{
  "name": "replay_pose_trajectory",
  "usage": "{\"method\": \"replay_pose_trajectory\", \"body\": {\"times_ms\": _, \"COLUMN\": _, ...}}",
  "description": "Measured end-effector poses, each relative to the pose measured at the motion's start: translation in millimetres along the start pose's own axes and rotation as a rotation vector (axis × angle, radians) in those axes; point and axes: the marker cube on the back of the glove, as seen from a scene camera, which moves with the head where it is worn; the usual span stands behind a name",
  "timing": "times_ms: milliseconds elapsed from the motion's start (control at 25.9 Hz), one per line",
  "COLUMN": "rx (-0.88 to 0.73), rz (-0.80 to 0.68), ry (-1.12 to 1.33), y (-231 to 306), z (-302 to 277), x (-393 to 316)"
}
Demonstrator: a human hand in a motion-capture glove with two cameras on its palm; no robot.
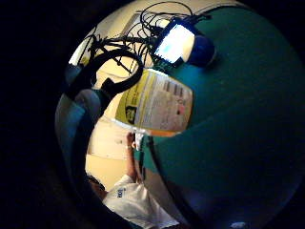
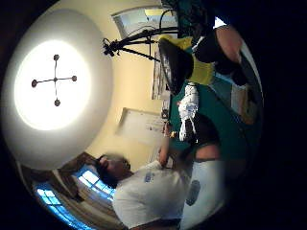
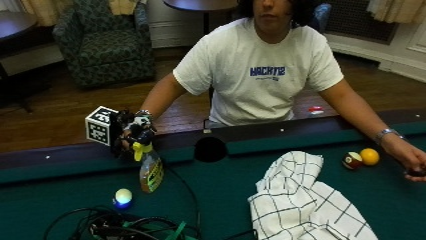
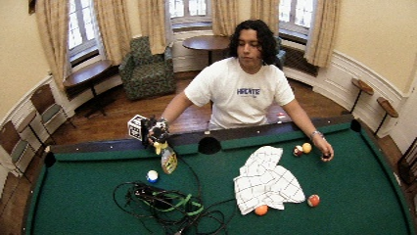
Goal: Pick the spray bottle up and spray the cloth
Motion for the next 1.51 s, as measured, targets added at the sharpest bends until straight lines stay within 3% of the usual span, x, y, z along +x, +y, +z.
{"method": "replay_pose_trajectory", "body": {"times_ms": 348, "rx": 0.018, "rz": 0.001, "ry": 0.033, "y": -12.2, "z": 23.1, "x": 5.9}}
{"method": "replay_pose_trajectory", "body": {"times_ms": 1506, "rx": 0.023, "rz": -0.031, "ry": -0.059, "y": 1.7, "z": 10.2, "x": 9.6}}
